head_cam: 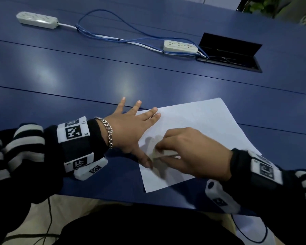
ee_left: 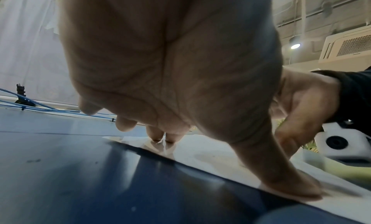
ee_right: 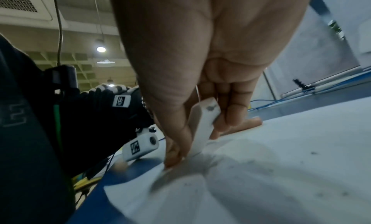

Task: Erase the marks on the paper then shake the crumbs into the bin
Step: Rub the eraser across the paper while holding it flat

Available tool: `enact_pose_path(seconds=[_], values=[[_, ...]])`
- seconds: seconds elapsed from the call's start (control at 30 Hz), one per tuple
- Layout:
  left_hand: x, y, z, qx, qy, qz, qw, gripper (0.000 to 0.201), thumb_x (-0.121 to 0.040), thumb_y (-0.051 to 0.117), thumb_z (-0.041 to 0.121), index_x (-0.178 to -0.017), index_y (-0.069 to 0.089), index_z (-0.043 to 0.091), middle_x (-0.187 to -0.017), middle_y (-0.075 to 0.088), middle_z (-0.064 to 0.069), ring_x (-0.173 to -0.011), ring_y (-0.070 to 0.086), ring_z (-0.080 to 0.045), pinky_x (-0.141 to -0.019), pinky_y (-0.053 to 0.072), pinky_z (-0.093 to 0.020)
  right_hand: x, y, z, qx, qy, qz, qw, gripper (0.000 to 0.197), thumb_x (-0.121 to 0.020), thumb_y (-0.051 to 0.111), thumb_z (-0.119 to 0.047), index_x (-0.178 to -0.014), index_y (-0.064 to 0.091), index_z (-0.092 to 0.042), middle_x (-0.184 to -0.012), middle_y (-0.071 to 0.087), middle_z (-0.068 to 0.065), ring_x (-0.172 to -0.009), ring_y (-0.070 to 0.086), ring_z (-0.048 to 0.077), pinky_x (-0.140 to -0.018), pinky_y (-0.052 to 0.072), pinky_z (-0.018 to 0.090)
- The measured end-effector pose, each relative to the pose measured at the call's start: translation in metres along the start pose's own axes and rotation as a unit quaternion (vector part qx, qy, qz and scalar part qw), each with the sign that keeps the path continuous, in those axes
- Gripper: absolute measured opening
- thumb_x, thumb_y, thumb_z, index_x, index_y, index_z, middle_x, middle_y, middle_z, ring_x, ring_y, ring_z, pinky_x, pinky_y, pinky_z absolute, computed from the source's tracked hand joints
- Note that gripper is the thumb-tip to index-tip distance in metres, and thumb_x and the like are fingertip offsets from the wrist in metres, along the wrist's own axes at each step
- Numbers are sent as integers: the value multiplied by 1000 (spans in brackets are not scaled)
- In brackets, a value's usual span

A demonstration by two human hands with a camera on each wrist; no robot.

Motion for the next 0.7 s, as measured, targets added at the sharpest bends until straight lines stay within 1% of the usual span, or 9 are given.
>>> enact_pose_path(seconds=[0.1,0.2,0.27,0.37,0.47,0.53,0.6,0.63,0.7], values=[[13,4,5,-17,-20,13,1000,151,-57,45,107,-164,-21,21,-173,-22,4,-158,-22,-36,-117,-16,-75,29,-16,27,13,92,66,993,30,-92,58,-49,-111,70,-29,-99,65,-8,-92,64,15,-83,52,37],[28,10,13,-32,-37,34,998,140,-63,34,107,-165,-15,25,-172,3,-9,-160,-6,-35,-119,-12,-73,61,-12,44,25,169,41,984,32,-94,55,-53,-115,68,-32,-103,62,-15,-95,61,10,-85,52,32],[39,9,18,-38,-41,48,997,126,-71,28,103,-167,-7,28,-157,23,-11,-153,16,-32,-123,-7,-68,71,-6,52,18,195,37,980,28,-95,58,-48,-119,66,-35,-108,61,-19,-100,61,8,-88,50,29],[52,3,32,-51,-15,52,997,107,-82,28,94,-165,15,28,-137,35,-3,-136,35,-26,-127,2,-61,77,-7,62,1,216,64,974,28,-95,62,-44,-121,67,-35,-110,61,-20,-101,62,8,-89,52,32],[60,-5,46,-36,32,55,997,83,-85,36,90,-141,46,31,-121,41,6,-118,46,-18,-128,14,-51,75,-10,70,1,224,82,971,29,-94,64,-46,-119,69,-32,-107,62,-18,-97,62,9,-86,53,34],[60,-8,50,-16,54,62,996,75,-81,41,92,-125,52,31,-115,43,10,-107,48,-14,-117,32,-37,71,-10,71,9,220,76,972,30,-94,64,-44,-120,70,-30,-106,62,-18,-98,60,9,-87,52,33],[54,-10,49,20,60,70,996,79,-77,47,93,-124,50,30,-118,43,9,-107,48,-14,-97,41,-30,70,-11,71,10,215,69,974,32,-94,64,-44,-122,69,-29,-109,63,-17,-100,59,8,-86,49,27],[48,-11,48,38,63,80,994,85,-75,51,93,-130,47,29,-125,42,8,-114,47,-15,-98,43,-30,70,-12,70,3,213,69,975,32,-94,65,-45,-122,69,-30,-109,64,-18,-100,59,6,-84,46,22],[32,-11,43,47,75,86,992,108,-71,54,95,-154,32,29,-156,30,1,-145,33,-24,-120,32,-37,69,-17,63,-32,208,71,975,32,-92,67,-45,-121,69,-31,-110,66,-19,-97,56,2,-79,40,12]])
Point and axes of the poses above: each hand's wrist, its own x-axis away from the middle knuckle, its own y-axis out of the palm, z = x × y, the point moved 5 cm from there along -x, towards the middle knuckle
